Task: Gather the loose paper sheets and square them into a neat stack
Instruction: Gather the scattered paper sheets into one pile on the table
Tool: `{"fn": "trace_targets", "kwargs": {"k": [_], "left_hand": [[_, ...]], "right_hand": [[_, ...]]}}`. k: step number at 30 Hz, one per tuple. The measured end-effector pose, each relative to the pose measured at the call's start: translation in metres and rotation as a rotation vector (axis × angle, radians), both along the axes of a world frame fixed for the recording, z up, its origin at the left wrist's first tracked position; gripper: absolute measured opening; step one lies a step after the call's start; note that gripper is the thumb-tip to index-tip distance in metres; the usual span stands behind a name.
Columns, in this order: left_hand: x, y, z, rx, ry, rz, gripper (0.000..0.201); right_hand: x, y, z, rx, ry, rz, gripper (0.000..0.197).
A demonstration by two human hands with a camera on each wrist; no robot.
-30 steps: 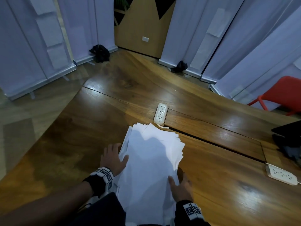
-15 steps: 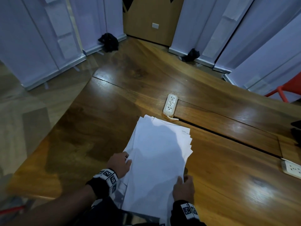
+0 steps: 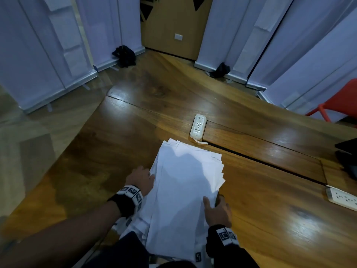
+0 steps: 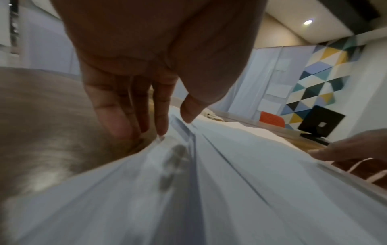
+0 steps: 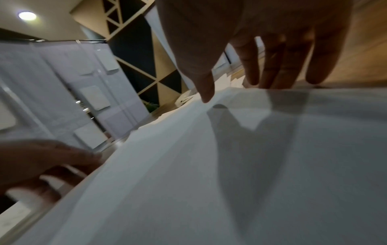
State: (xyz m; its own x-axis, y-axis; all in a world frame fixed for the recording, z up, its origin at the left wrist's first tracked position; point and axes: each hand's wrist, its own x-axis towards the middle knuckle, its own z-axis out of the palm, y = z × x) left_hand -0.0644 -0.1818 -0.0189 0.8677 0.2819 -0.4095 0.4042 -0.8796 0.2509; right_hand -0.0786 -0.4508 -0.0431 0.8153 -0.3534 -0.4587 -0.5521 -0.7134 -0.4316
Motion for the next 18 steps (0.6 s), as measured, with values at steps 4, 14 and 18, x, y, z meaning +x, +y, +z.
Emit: {"fn": "trace_targets", "kwargs": {"k": [4, 14, 18], "left_hand": [[0.041, -0.006, -0.004, -0.082, -0.022, -0.083, 0.046], [0.04, -0.003, 0.001, -0.077, 0.061, 0.035, 0.047], [0.001, 0.01, -0.007, -0.122, 0.112, -0.074, 0.037]], "right_hand": [[0.047, -0.001, 0.01, 0.115, 0.033, 0.102, 0.075], [0.047, -0.011, 0.01, 0.019, 0.061, -0.064, 0.064], [0.006, -0.01, -0.009, 0.067, 0.082, -0.042, 0.039]]}}
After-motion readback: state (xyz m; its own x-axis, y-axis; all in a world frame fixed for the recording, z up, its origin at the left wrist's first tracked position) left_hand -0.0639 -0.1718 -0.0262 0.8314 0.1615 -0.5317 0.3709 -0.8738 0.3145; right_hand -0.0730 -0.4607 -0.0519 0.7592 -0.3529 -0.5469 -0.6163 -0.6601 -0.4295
